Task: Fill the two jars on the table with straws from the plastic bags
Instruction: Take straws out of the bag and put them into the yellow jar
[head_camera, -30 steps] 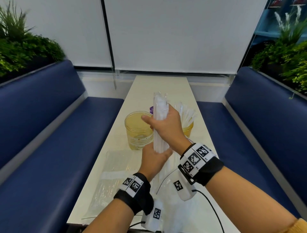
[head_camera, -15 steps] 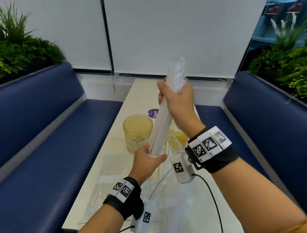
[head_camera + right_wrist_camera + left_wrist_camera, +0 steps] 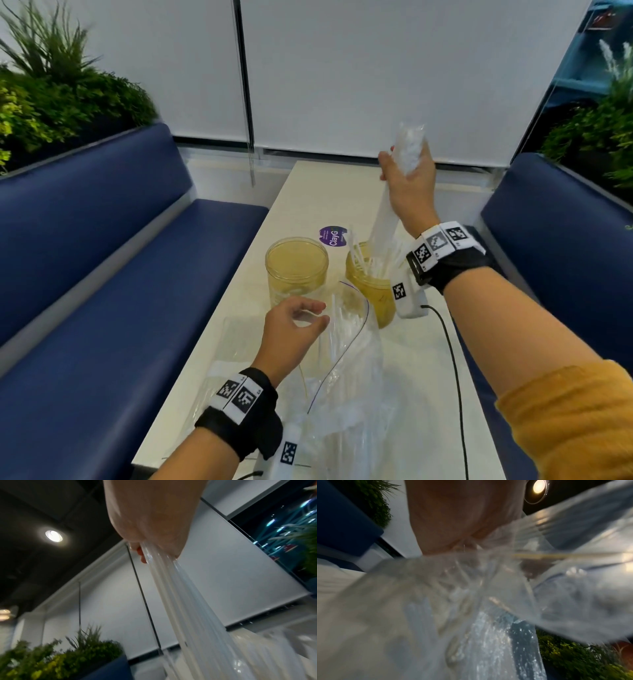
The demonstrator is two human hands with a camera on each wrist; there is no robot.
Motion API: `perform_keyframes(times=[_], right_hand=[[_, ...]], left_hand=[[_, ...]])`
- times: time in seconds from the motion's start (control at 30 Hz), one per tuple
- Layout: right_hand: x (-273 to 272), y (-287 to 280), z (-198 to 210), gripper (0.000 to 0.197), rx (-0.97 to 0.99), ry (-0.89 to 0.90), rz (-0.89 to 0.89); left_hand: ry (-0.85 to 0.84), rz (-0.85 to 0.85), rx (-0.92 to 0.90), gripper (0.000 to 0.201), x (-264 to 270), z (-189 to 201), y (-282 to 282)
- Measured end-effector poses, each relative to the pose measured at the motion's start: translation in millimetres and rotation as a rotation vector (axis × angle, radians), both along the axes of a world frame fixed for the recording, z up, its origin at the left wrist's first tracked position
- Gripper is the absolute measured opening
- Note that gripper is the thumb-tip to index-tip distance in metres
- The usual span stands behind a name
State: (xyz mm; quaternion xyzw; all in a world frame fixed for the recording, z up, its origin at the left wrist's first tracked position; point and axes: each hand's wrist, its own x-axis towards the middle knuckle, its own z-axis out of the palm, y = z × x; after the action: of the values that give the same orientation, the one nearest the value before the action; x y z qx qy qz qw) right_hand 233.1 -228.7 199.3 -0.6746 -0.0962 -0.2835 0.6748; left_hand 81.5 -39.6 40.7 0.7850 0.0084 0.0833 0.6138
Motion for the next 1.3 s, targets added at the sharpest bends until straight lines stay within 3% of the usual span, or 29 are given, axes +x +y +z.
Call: perform_keyframes(times=[0.23, 0.5, 0.63, 0.67, 0.77, 0.87, 0.97, 1.03, 1.17, 1.23, 1.3], right_hand=[[28.0, -7.3, -71.0, 0.036, -0.146, 0.210, -0.020], [17.1, -18.2, -118.8, 0.052, -0.236, 0.450, -0.146], [6.1, -25.0, -114.5, 0.096, -0.264, 0.245, -0.207], [5.9, -27.6, -114.7, 0.098, -0.297, 0.200, -0.199], [5.5, -33.3, -116.7, 0.072, -0.512, 0.077, -0.206], [8.4, -35.5, -115.4, 0.045, -0.678, 0.082, -0.268], [15.4, -39.9, -117.1, 0.042, -1.160, 0.240, -0.154], [12.7, -41.2, -114.5, 0.042, -1.340, 0.289, -0.172], [-15.1, -27.7, -83.0, 0.033, -1.126, 0.063, -0.277], [-40.0, -9.6, -63.9, 0.026, -1.045, 0.003, -0.188], [-67.2, 9.8, -52.4, 0.028, -1.039, 0.070, -0.062]], left_hand=[[0.043, 0.013, -0.023, 0.011, 9.6, -0.7, 1.5], [0.050, -0.004, -0.030, 0.009, 13.6, 6.6, -0.6], [0.046, -0.006, -0.037, 0.009, 13.0, 8.9, -1.5], [0.044, -0.008, -0.035, 0.009, 12.8, 9.4, -1.9], [0.039, -0.010, -0.028, 0.009, 11.7, 11.4, -2.5], [0.036, -0.020, -0.024, 0.009, 11.8, 14.3, -2.3], [0.036, -0.040, 0.003, 0.013, 11.0, 19.0, -2.7], [0.036, -0.047, 0.030, 0.020, 10.7, 22.3, -3.0], [0.033, -0.054, 0.056, 0.028, 8.3, 26.8, -5.7], [0.006, -0.056, 0.067, 0.031, 5.3, 28.4, -8.6], [-0.023, -0.045, 0.076, 0.035, 3.2, 28.9, -11.9]])
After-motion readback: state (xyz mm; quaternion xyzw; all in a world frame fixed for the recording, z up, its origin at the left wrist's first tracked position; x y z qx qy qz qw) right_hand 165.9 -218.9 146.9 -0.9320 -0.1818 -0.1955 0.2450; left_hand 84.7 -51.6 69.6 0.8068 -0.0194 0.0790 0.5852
